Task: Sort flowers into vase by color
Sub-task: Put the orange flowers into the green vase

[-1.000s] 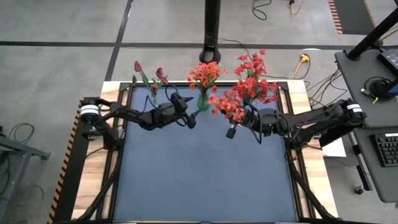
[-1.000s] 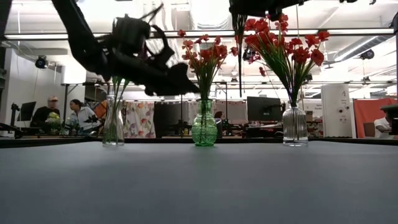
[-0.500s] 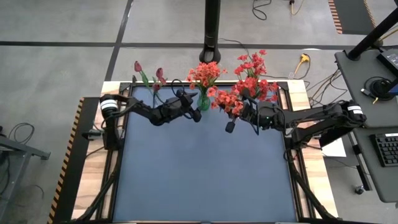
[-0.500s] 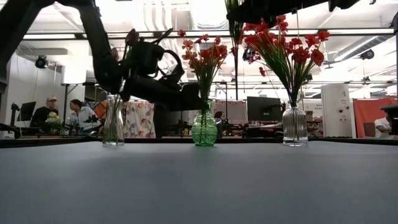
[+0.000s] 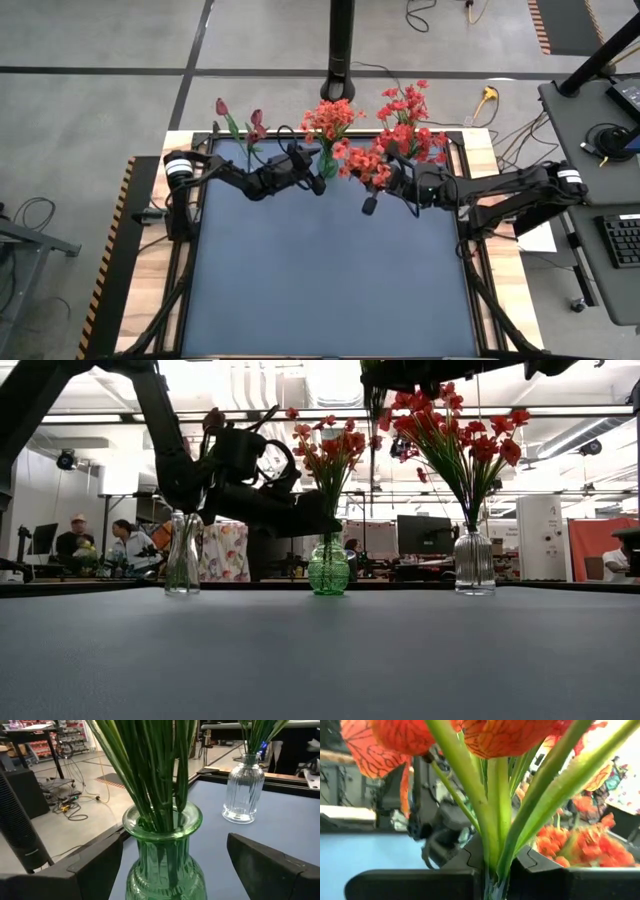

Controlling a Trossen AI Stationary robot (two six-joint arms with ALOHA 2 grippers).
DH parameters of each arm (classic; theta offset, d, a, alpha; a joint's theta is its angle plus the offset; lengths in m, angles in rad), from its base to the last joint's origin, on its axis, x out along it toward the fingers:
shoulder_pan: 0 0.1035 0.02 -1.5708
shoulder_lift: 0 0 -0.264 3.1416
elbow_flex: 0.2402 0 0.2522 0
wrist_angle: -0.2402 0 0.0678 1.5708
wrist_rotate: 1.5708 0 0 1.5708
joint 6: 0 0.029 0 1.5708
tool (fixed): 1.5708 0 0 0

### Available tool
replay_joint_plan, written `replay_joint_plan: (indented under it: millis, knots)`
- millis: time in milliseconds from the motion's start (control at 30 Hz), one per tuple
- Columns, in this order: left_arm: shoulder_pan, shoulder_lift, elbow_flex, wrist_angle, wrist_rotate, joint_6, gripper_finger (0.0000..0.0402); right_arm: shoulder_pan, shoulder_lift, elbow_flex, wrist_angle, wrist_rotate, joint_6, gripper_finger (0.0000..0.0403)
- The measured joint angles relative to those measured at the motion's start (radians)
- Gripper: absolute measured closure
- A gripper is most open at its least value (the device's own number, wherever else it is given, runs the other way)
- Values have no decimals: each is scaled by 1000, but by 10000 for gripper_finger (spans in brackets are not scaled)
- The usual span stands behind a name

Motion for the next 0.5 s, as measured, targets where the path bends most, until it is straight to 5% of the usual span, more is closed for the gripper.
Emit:
replay_joint_plan:
  millis: [500]
  knots:
    - [7, 0, 1, 8, 0, 8, 107, -41, 107, 85, 58, -17, -76, 374]
